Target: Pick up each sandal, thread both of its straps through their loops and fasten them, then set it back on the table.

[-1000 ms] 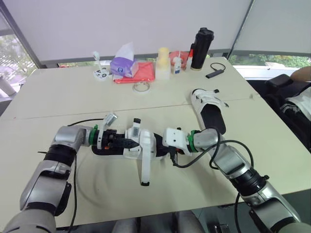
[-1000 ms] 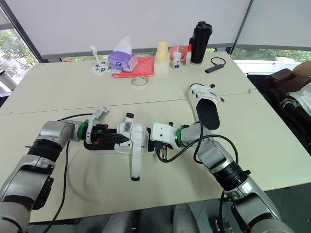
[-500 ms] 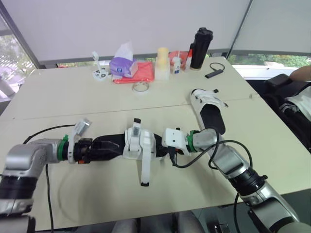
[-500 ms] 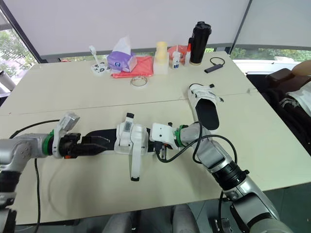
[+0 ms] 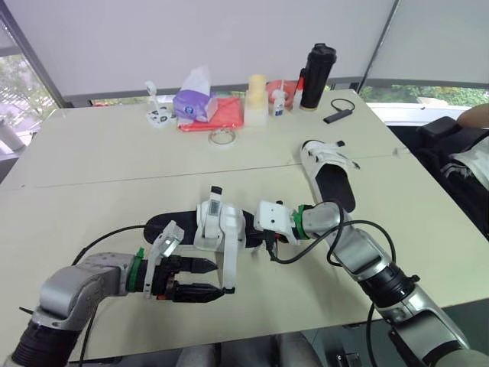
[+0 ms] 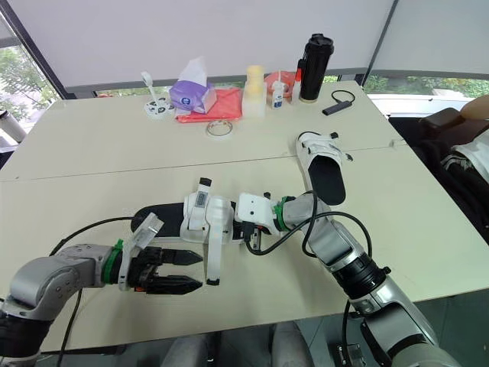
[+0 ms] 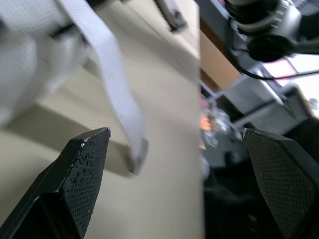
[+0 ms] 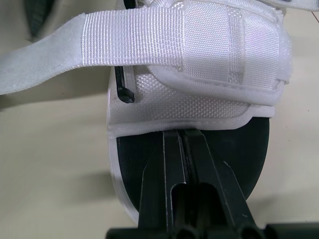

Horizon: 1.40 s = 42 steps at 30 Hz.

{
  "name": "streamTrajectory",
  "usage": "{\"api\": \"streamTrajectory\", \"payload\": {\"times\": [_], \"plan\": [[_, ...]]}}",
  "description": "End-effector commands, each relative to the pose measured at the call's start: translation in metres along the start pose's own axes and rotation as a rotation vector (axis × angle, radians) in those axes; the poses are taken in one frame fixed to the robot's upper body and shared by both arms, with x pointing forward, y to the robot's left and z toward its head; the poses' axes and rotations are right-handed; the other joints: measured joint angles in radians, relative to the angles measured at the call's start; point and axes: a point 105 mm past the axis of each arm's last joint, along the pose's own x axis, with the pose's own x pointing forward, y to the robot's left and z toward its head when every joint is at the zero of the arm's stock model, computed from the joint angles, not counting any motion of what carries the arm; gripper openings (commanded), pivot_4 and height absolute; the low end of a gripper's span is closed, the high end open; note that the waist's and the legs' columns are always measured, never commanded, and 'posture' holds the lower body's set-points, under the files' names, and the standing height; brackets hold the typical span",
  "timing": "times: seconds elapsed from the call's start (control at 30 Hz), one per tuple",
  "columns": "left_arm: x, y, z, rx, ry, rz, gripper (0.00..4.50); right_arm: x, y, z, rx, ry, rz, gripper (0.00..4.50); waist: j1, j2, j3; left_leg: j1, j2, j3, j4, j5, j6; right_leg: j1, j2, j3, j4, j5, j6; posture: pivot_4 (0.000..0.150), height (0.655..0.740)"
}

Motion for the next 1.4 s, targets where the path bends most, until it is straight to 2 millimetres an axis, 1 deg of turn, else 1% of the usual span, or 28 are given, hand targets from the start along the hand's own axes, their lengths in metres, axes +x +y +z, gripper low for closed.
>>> {"api": "streamTrajectory", "payload": {"times": [0.03, 0.1, 0.23, 0.4, 0.43, 0.5, 0.67, 0.73, 0.8, 0.83, 0.87, 1.07, 1.17, 1.27, 1.4], "plan": [[0.01, 0.011, -0.003, 0.044, 0.016, 0.024, 4.45, 0.006, 0.009, -0.002, 0.009, 0.017, 0.033, 0.0, 0.001, 0.0, 0.0, 0.0, 0.0, 0.0, 0.0, 0.0, 0.0, 0.0, 0.0, 0.0, 0.0, 0.0, 0.0, 0.15, 0.74], [0.016, 0.016, -0.004, 0.037, 0.012, 0.021, 4.45, 0.006, 0.01, -0.002, 0.012, 0.017, 0.029, 0.0, 0.001, 0.0, 0.0, 0.0, 0.0, 0.0, 0.0, 0.0, 0.0, 0.0, 0.0, 0.0, 0.0, 0.0, 0.0, 0.15, 0.74], [0.029, 0.015, -0.001, 0.022, -0.012, -0.001, 4.45, 0.005, 0.011, -0.004, 0.015, 0.028, 0.021, 0.0, 0.003, 0.0, 0.0, 0.0, -0.001, 0.0, 0.0, 0.0, 0.0, 0.0, 0.0, 0.0, 0.0, 0.0, 0.0, 0.15, 0.74], [0.034, 0.011, -0.001, -0.009, -0.02, -0.029, 4.45, 0.004, 0.012, -0.005, 0.02, 0.032, 0.017, 0.0, 0.002, 0.0, 0.0, 0.0, -0.001, -0.001, 0.0, 0.0, 0.0, 0.0, 0.0, 0.0, 0.0, 0.0, 0.0, 0.15, 0.74], [0.034, 0.01, -0.001, -0.016, -0.021, -0.031, 4.21, 0.004, 0.012, -0.005, 0.021, 0.032, 0.016, 0.0, 0.002, 0.0, 0.0, 0.0, -0.001, -0.001, 0.0, 0.0, 0.0, 0.0, 0.0, 0.0, 0.0, 0.0, 0.0, 0.15, 0.74], [0.033, 0.009, -0.001, -0.018, -0.021, -0.032, 3.59, 0.004, 0.012, -0.005, 0.023, 0.032, 0.015, 0.0, 0.002, 0.0, 0.0, 0.0, -0.001, -0.001, 0.0, 0.0, 0.0, 0.0, 0.0, 0.0, 0.0, 0.0, 0.0, 0.15, 0.74], [0.028, 0.006, -0.001, -0.034, -0.016, -0.037, 0.97, 0.005, 0.011, -0.005, 0.023, 0.031, 0.01, 0.0, 0.002, 0.0, 0.0, 0.0, -0.001, -0.001, 0.0, 0.0, 0.0, 0.0, 0.0, 0.0, 0.0, 0.0, 0.0, 0.15, 0.74], [0.028, 0.006, -0.001, -0.034, -0.015, -0.036, 0.03, 0.005, 0.01, -0.004, 0.023, 0.03, 0.009, 0.0, 0.002, 0.0, 0.0, 0.0, -0.001, -0.001, 0.0, 0.0, 0.0, 0.0, 0.0, 0.0, 0.0, 0.0, 0.0, 0.15, 0.74], [0.027, 0.005, -0.001, -0.034, -0.014, -0.037, 0.03, 0.006, 0.01, -0.004, 0.021, 0.029, 0.009, 0.0, 0.001, 0.0, 0.0, 0.0, -0.001, -0.001, 0.0, 0.0, 0.0, 0.0, 0.0, 0.0, 0.0, 0.0, 0.0, 0.15, 0.74], [0.025, 0.006, 0.003, -0.022, -0.017, -0.028, 0.03, 0.006, 0.009, -0.003, 0.021, 0.027, 0.007, 0.0, 0.001, 0.0, 0.0, 0.0, -0.001, -0.001, 0.0, 0.0, 0.0, 0.0, 0.0, 0.0, 0.0, 0.0, 0.0, 0.15, 0.74], [0.023, 0.007, 0.01, -0.014, -0.028, -0.026, 0.03, 0.006, 0.008, -0.003, 0.019, 0.028, 0.005, 0.0, 0.001, 0.0, 0.0, 0.0, -0.001, -0.001, 0.0, 0.0, 0.0, 0.0, 0.0, 0.0, 0.0, 0.0, 0.0, 0.15, 0.74], [0.009, 0.009, 0.066, 0.015, -0.141, -0.057, 0.03, 0.007, 0.008, -0.004, 0.019, 0.028, 0.003, 0.0, 0.002, -0.001, 0.0, -0.001, -0.001, -0.002, 0.001, 0.0, 0.0, 0.001, 0.0, -0.002, 0.0, 0.0, 0.001, 0.15, 0.74], [0.004, 0.008, 0.087, 0.021, -0.166, -0.086, 0.03, 0.008, 0.008, -0.004, 0.02, 0.029, 0.002, 0.0, -0.002, -0.001, 0.0, -0.001, -0.001, -0.002, 0.001, 0.0, 0.0, 0.001, 0.0, -0.002, 0.0, 0.0, 0.001, 0.15, 0.74], [0.001, 0.01, 0.102, 0.018, -0.183, -0.102, 0.03, 0.009, 0.007, -0.005, 0.019, 0.03, -0.001, 0.0, -0.004, -0.001, 0.0, -0.001, -0.001, -0.002, 0.0, 0.0, 0.0, 0.001, 0.001, -0.001, 0.0, 0.0, 0.001, 0.15, 0.74], [0.002, 0.022, 0.114, 0.007, -0.192, -0.091, 0.03, 0.01, 0.007, -0.005, 0.017, 0.031, -0.003, 0.0, -0.002, -0.001, 0.0, 0.0, -0.001, -0.002, 0.001, 0.0, 0.0, 0.001, 0.002, -0.002, 0.001, 0.001, 0.003, 0.15, 0.74]]}}
